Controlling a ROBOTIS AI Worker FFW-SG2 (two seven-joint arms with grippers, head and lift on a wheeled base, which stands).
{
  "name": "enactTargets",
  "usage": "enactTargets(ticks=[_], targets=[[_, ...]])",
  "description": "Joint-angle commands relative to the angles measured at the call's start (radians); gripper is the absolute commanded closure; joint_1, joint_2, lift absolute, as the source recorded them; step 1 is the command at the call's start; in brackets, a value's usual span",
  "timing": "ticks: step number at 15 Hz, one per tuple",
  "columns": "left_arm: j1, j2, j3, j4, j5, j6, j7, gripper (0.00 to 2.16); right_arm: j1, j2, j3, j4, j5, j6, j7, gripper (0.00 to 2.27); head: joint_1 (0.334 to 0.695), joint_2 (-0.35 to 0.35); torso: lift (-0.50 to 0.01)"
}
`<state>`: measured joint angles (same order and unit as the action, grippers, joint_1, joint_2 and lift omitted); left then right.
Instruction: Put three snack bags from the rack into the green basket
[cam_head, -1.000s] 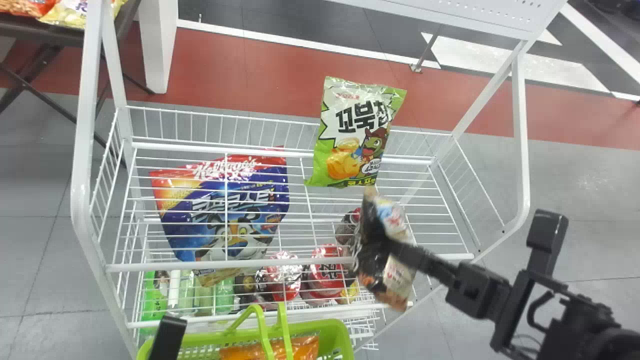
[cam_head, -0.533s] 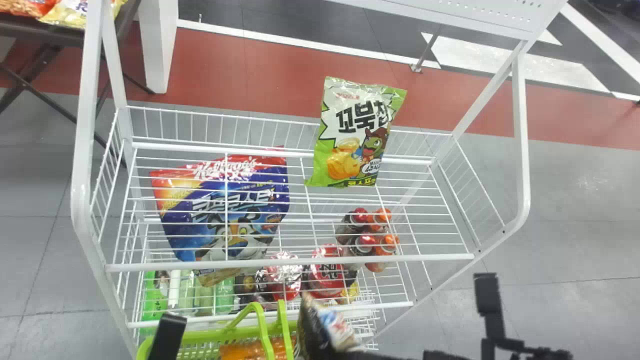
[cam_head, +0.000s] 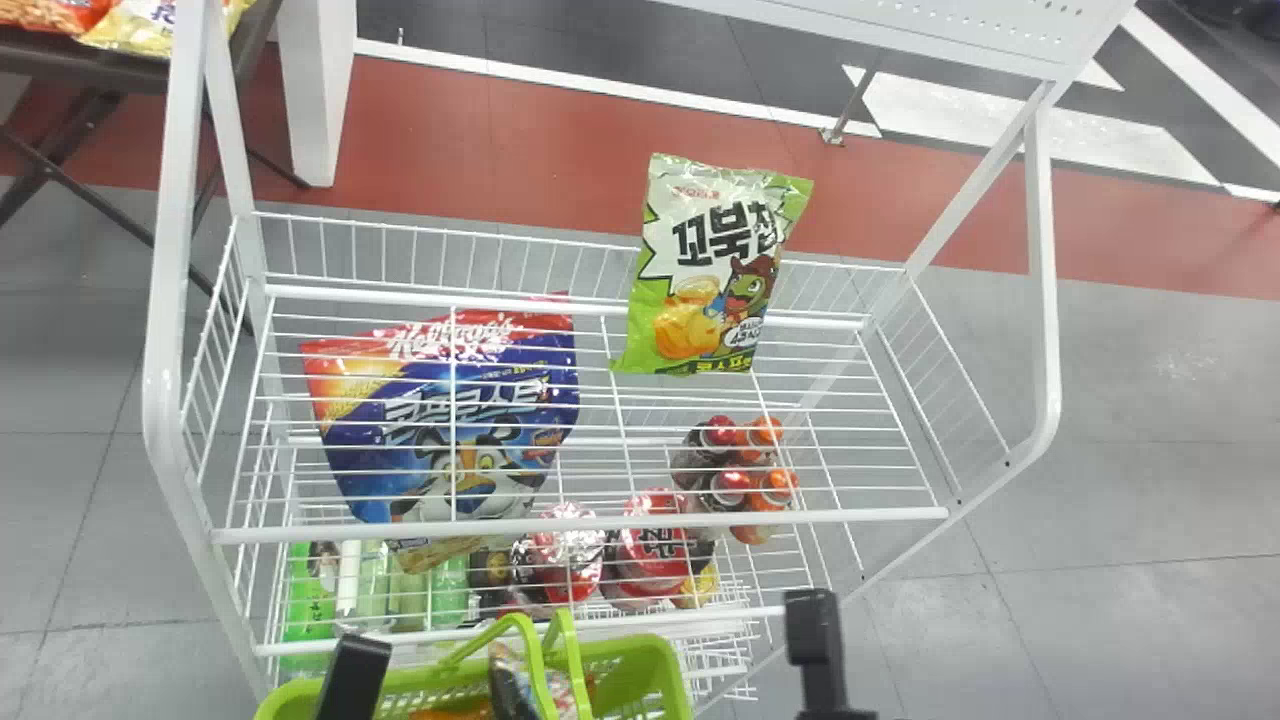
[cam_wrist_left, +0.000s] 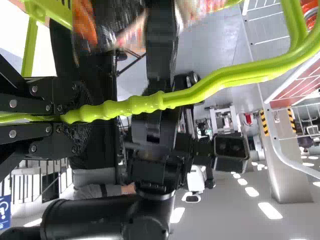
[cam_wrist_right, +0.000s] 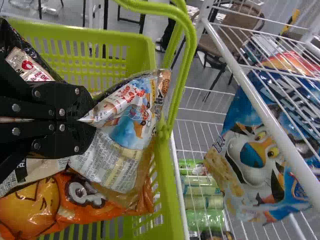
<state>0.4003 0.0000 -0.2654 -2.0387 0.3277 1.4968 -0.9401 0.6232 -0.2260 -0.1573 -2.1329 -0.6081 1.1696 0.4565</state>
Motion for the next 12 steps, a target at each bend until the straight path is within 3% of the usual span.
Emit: enactTargets(ticks=[1, 6, 10, 11, 12], targets=[[0.002, -0.003, 0.0, -0.003, 0.001, 0.003, 0.0, 1.28, -0.013, -0.03, 0.114, 0.034, 0.057, -0.032, -0.038, 2.24, 0.695, -0.35, 0.0], [0.015, -0.003, 0.014, -0.017, 0.004, 0.003, -0.006, 1.28, -0.008, -0.07, 0.202, 0.099, 0.168, -0.081, -0.153, 2.24, 0.695, -0.35, 0.0], [0.014, -0.003, 0.014, -0.015, 0.004, 0.003, -0.006, 1.28, 0.03, -0.085, 0.168, 0.048, 0.191, -0.084, -0.162, 2.17, 0.695, -0.35, 0.0], [0.011, -0.003, 0.014, -0.012, 0.004, 0.003, -0.006, 1.28, 0.047, -0.085, 0.145, -0.004, 0.191, -0.02, -0.162, 2.03, 0.695, -0.35, 0.0], [0.008, -0.003, 0.014, -0.011, 0.004, 0.003, -0.005, 1.28, 0.056, -0.087, 0.125, -0.067, 0.192, 0.081, -0.157, 1.5, 0.695, -0.35, 0.0]])
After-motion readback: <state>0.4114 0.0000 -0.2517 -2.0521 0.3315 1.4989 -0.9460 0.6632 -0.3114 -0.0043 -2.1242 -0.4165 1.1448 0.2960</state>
